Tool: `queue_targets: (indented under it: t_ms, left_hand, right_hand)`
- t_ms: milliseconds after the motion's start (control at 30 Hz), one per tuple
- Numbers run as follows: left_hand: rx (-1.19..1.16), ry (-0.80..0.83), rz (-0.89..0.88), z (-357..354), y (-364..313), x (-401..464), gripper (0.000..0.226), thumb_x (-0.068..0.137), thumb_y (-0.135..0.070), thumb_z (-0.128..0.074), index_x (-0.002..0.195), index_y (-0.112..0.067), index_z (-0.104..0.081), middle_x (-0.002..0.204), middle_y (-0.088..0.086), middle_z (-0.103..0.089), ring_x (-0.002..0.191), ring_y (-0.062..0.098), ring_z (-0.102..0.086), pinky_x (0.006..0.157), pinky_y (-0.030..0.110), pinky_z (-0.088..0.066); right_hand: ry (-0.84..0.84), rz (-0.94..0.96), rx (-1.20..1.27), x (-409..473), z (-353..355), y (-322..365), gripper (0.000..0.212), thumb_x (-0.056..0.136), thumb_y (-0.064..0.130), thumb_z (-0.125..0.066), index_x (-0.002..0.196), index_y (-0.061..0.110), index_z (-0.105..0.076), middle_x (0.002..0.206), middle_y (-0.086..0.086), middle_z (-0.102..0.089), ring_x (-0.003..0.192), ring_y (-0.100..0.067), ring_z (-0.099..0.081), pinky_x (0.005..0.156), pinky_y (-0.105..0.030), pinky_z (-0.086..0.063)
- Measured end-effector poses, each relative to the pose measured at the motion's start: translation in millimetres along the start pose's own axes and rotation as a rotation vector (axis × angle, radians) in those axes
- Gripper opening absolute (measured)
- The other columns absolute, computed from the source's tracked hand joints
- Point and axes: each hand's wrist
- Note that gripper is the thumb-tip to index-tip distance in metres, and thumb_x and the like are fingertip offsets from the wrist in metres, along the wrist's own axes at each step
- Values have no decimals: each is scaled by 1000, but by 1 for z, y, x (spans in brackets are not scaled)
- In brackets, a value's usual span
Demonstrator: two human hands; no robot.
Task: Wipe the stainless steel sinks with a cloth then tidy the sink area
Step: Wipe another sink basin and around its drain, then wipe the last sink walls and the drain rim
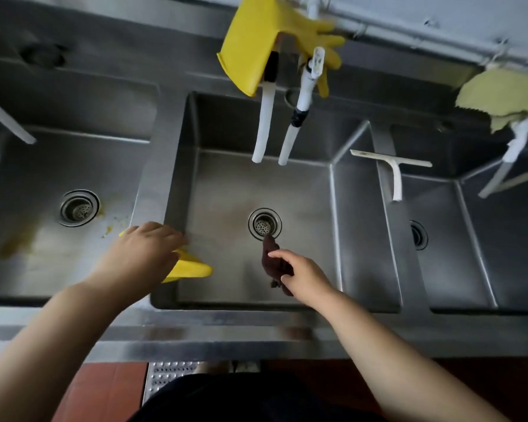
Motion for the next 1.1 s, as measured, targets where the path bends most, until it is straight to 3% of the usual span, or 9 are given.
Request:
queue_targets:
  t_ms: [133,267,533,833,967,1100]
  left_hand:
    - [17,46,33,-6,-15,-37,34,92,-29,-52,125,-33,-57,126,-15,-58,120,15,-48,96,28,-36]
    - [54,35,59,-11,-33,-74,27,90,-25,-53,113,-32,-64,114,-13,-64,113,17,-52,90,30,-42]
    - [15,-17,168,0,-18,-149,33,92,-28,-53,124,-29,-60,129,-11,-57,123,15,-46,97,31,-36]
    - [-6,-79,233,26,70,-215,34,93,-30,-48,126,-31,-56,132,-15,-53,123,11,-44,103,25,-34]
    - [-68,-90,283,35,138,-258,33,91,-28,-52,124,-30,-59,131,-12,-56,123,13,-46,105,29,-34]
    - [-69,-98,315,34,209,-296,33,90,-27,-54,123,-32,-61,131,-12,-56,125,12,-47,106,29,-36]
  right_hand:
    - [-86,44,-6,-28,8,-6,58,80,5,-52,119,47,-52,115,6,-64,97,-16,-60,82,-28,-48]
    - [-158,91,-4,-55,15,-8,57,80,7,-54,118,49,-52,107,6,-64,88,-16,-59,73,-23,-43]
    - [-193,144,-88,-103,13,21,57,80,11,-54,119,53,-50,109,8,-64,88,-15,-57,71,-22,-40]
    - [-256,249,-159,-120,-38,134,59,80,12,-54,121,53,-48,113,6,-64,92,-18,-59,73,-26,-46]
    - [-305,300,-68,-114,-95,205,58,78,8,-58,121,48,-54,111,1,-67,92,-20,-61,73,-25,-46]
    - [-314,311,3,-101,-161,272,55,81,10,-59,122,47,-54,110,7,-64,90,-13,-58,69,-19,-40]
Point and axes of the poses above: each hand's wrist, its own x-axis towards the middle knuckle, its own z-axis out of the back of the hand, y = z × x
